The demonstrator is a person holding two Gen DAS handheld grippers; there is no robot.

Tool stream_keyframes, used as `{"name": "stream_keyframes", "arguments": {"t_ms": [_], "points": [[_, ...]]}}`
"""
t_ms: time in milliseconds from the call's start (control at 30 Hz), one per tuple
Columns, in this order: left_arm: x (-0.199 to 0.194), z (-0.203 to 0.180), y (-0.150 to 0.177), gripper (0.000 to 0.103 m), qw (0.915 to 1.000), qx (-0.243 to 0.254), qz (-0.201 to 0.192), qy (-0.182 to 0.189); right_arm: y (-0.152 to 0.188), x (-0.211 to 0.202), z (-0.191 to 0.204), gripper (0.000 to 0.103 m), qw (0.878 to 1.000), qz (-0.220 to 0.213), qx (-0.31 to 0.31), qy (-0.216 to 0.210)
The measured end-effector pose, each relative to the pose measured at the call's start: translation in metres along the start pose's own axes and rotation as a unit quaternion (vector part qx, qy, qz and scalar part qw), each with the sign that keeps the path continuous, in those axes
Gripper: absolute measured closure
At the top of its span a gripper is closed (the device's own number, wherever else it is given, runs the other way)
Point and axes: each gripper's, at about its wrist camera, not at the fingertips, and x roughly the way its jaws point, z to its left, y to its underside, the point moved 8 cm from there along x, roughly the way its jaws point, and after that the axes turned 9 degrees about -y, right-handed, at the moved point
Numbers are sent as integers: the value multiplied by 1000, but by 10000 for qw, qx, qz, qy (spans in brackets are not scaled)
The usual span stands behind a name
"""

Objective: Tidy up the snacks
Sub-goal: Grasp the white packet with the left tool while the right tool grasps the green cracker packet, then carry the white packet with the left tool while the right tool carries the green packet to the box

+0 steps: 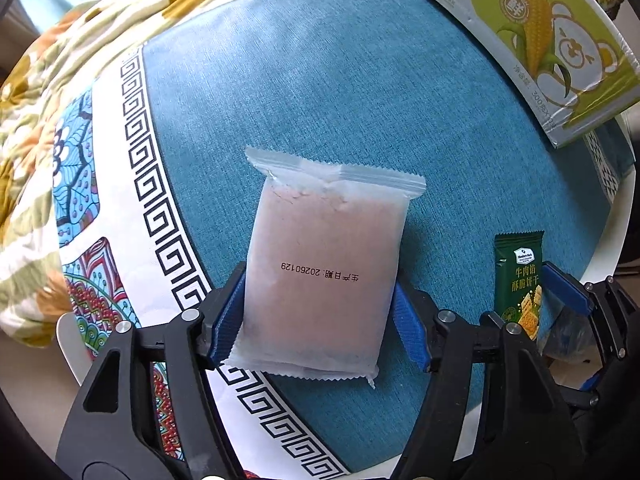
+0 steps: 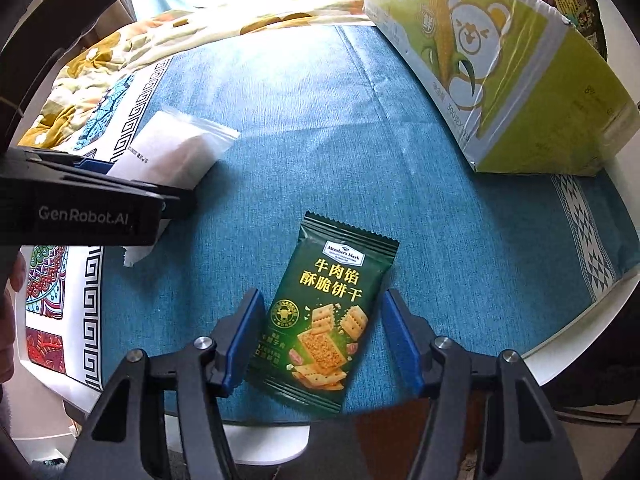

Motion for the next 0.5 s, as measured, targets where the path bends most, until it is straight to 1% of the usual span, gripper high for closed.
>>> {"name": "stream_keyframes", "arguments": {"t_ms": [33, 100, 167, 267, 333, 500], "points": [[-3, -2, 1, 41, 10000, 6, -6, 6, -1, 0, 0, 48, 10000, -19, 7, 10], [-4, -3, 1, 42, 10000, 12, -35, 12, -4, 2, 5, 56, 10000, -59, -17, 25], [-6, -3, 2, 42, 10000, -16, -57, 76, -7, 2, 6, 61, 9999, -94, -52, 5], [-7, 3, -4, 43, 9996, -106, -81, 264, -9, 0, 5, 62, 9999, -145, -13, -62], [-15, 3, -5, 43, 9994, -107, -173, 288, -13, -4, 5, 62, 9997, -223, 7, -121], [-54, 0, -18, 43, 9977, -167, -493, 430, -30, -31, 0, 62, 9983, -540, 68, -217]]}}
